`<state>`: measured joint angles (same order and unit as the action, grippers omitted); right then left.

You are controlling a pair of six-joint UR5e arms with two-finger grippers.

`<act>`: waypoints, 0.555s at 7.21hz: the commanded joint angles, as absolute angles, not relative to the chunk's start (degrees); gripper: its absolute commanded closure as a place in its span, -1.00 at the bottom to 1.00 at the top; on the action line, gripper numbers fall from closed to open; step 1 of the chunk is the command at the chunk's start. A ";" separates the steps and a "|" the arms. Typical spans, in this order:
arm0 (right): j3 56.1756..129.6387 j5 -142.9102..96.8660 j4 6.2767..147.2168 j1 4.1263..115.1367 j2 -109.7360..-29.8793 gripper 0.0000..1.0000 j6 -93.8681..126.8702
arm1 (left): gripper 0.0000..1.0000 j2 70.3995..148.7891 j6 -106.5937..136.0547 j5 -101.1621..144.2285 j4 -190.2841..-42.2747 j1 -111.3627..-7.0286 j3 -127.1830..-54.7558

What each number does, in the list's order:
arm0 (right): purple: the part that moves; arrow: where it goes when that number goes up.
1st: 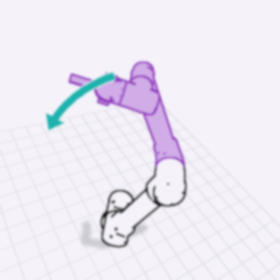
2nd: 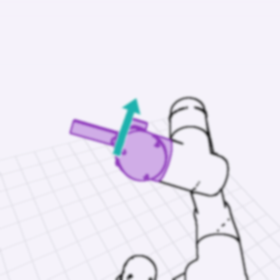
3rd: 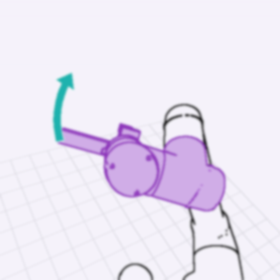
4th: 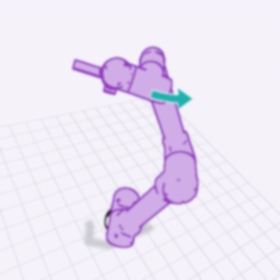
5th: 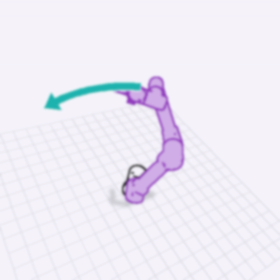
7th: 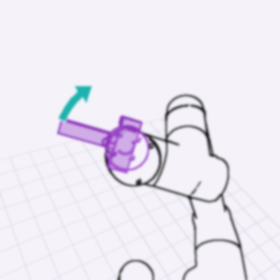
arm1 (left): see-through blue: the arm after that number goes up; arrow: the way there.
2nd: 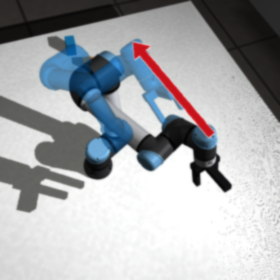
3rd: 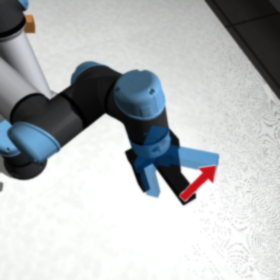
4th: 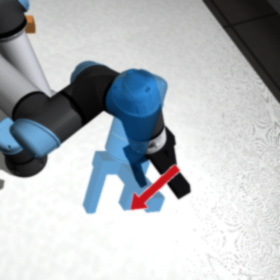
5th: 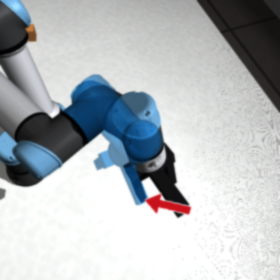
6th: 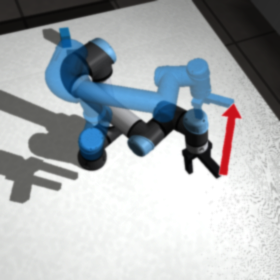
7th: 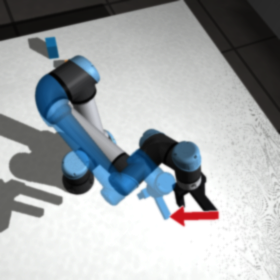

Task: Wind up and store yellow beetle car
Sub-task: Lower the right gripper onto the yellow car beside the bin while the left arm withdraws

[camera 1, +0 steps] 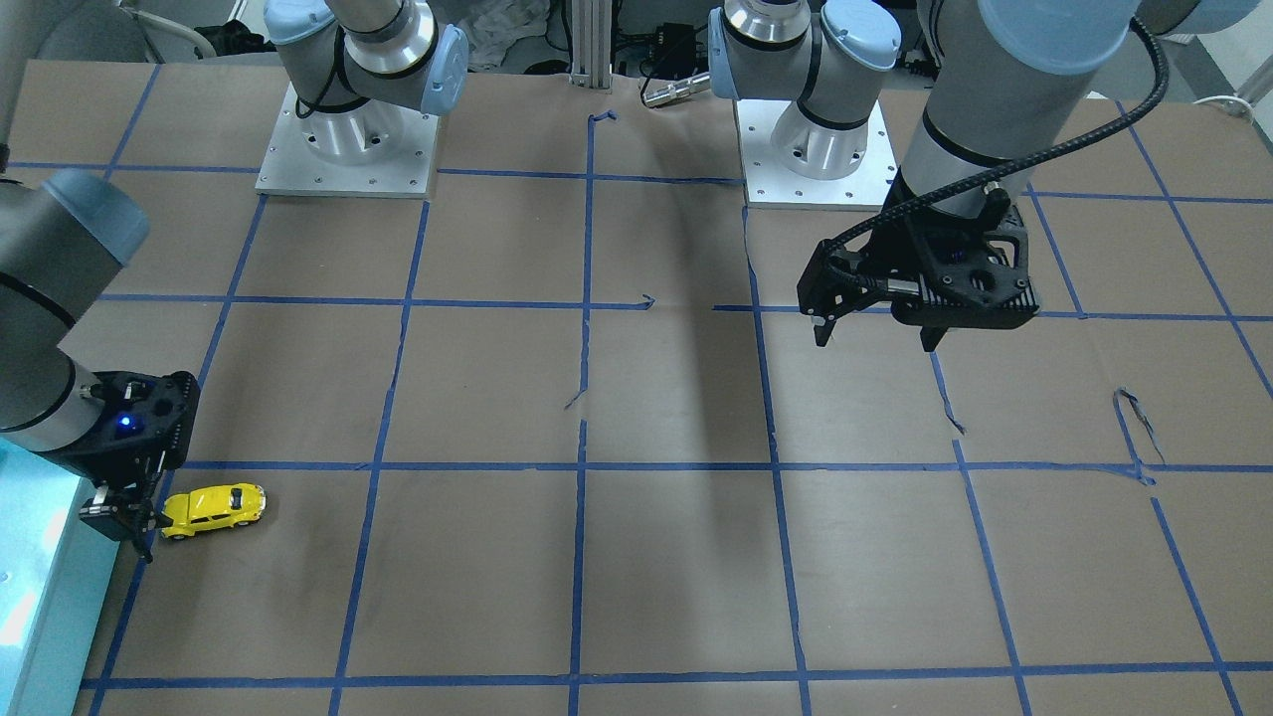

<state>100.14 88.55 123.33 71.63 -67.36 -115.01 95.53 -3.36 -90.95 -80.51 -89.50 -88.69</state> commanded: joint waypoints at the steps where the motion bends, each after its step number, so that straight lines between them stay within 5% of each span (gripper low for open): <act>1: 101.43 88.07 128.65 71.63 -64.35 -1.00 -118.30 | -1.00 95.45 -4.31 -90.88 -80.68 -88.68 -88.77; 4: 102.82 87.99 131.66 71.63 -63.54 -1.00 -113.22 | -1.00 95.45 -6.84 -90.97 -81.03 -87.72 -88.77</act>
